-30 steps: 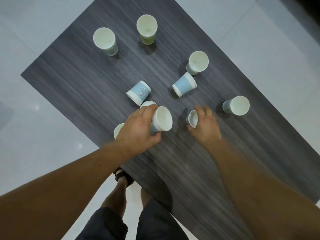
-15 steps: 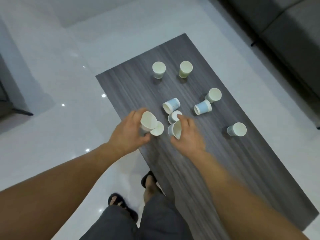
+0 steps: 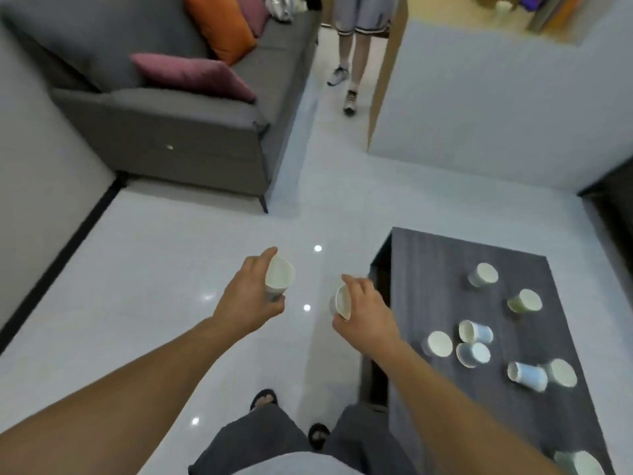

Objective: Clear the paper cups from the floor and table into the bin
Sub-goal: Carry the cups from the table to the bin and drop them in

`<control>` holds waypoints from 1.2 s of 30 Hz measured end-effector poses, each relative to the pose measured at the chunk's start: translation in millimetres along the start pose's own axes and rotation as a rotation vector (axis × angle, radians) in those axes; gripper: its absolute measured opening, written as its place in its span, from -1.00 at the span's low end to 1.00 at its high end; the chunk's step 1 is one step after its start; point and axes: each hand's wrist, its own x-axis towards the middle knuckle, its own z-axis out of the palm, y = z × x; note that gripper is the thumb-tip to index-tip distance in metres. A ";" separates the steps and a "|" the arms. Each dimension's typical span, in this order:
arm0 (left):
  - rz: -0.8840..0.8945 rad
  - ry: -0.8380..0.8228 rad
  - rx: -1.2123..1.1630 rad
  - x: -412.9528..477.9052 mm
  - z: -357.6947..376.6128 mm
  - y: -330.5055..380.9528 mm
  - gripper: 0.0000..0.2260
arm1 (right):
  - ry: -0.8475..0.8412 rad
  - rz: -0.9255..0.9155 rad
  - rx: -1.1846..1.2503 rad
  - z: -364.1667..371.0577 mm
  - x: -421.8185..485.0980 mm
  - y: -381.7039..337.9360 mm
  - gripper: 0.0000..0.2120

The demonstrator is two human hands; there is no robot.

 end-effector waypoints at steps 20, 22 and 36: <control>-0.928 0.753 -0.060 -397.3 -45.8 -82.9 -0.23 | -0.501 -0.979 -0.298 121.1 -136.4 -208.5 -0.26; -0.985 0.809 -0.071 -438.8 -44.9 -89.3 -0.24 | -0.531 -1.049 -0.328 138.4 -165.5 -231.7 -0.26; -1.389 1.128 -0.078 -793.7 -60.1 -165.8 -0.23 | -0.683 -1.475 -0.421 301.3 -450.8 -416.8 -0.25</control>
